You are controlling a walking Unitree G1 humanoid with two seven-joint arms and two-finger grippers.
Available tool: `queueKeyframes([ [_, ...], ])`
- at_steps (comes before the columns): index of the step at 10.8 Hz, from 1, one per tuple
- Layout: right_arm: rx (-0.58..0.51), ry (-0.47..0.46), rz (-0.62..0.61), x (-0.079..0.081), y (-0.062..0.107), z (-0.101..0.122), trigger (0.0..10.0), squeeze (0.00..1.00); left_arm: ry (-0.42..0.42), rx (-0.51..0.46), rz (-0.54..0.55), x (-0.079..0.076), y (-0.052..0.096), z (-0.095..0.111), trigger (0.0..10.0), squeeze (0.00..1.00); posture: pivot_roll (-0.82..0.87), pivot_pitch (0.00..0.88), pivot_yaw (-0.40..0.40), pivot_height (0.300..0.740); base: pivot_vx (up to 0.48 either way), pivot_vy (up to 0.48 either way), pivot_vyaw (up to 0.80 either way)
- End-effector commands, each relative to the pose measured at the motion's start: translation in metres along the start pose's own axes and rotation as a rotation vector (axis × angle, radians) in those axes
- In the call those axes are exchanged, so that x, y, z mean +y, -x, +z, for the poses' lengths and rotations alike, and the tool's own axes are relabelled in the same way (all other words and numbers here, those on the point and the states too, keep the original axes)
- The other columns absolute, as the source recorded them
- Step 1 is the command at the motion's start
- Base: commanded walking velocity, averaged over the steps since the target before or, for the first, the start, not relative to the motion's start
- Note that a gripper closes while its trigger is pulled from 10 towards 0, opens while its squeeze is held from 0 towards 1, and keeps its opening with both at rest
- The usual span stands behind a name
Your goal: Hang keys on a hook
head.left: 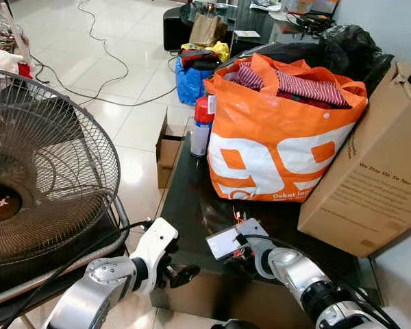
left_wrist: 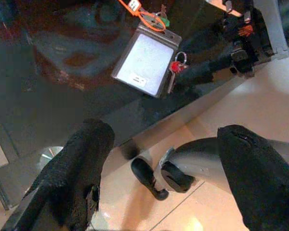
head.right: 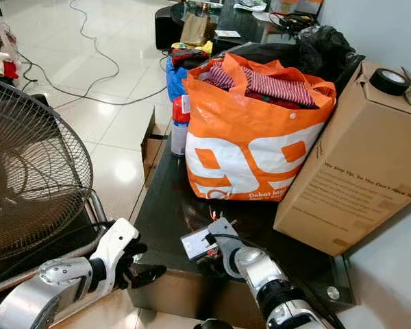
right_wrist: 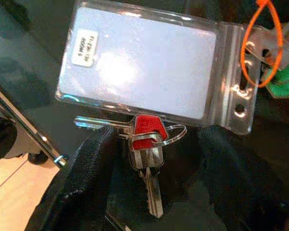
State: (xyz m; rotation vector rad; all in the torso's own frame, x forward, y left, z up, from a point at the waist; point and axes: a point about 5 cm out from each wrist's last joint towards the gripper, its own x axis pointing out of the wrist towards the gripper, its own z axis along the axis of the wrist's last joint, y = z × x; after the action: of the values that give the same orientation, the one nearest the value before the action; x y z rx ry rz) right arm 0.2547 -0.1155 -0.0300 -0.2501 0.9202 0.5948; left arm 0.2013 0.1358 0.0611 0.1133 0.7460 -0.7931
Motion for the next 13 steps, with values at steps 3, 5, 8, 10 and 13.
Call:
queueKeyframes([
  [3, -0.027, -0.004, -0.007, -0.0027, 0.0003, 0.0047, 9.3, 0.0, -0.021, -0.024, -0.009, -0.0015, 0.0031, 0.01, 10.0, 0.0, -0.14, 0.0, -0.132, 0.74, 0.0, 0.0, 0.0],
  [5, -0.025, -0.005, -0.009, -0.0024, -0.0004, 0.0041, 5.6, 0.0, -0.021, -0.021, -0.009, -0.0012, 0.0038, 0.0101, 10.0, 0.0, -0.14, 0.0, -0.13, 0.74, 0.0, 0.0, 0.0],
  [8, -0.024, -0.008, -0.009, -0.0022, -0.0009, 0.0041, 4.6, 0.0, -0.024, -0.019, -0.01, -0.0014, 0.0041, 0.0102, 10.0, 0.0, -0.14, 0.0, -0.127, 0.74, 0.0, 0.0, 0.0],
  [10, -0.023, -0.009, -0.01, -0.0025, -0.0011, 0.0041, 4.4, 0.0, -0.023, -0.018, -0.012, -0.0016, 0.0038, 0.01, 10.0, 0.0, -0.14, 0.0, -0.128, 0.74, 0.0, 0.0, 0.0],
  [13, -0.023, -0.006, -0.01, -0.0035, -0.0011, 0.0046, 4.3, 0.0, -0.023, -0.018, -0.013, -0.0015, 0.0031, 0.0105, 10.0, 0.0, -0.14, 0.0, -0.127, 0.74, 0.0, 0.0, 0.0],
])
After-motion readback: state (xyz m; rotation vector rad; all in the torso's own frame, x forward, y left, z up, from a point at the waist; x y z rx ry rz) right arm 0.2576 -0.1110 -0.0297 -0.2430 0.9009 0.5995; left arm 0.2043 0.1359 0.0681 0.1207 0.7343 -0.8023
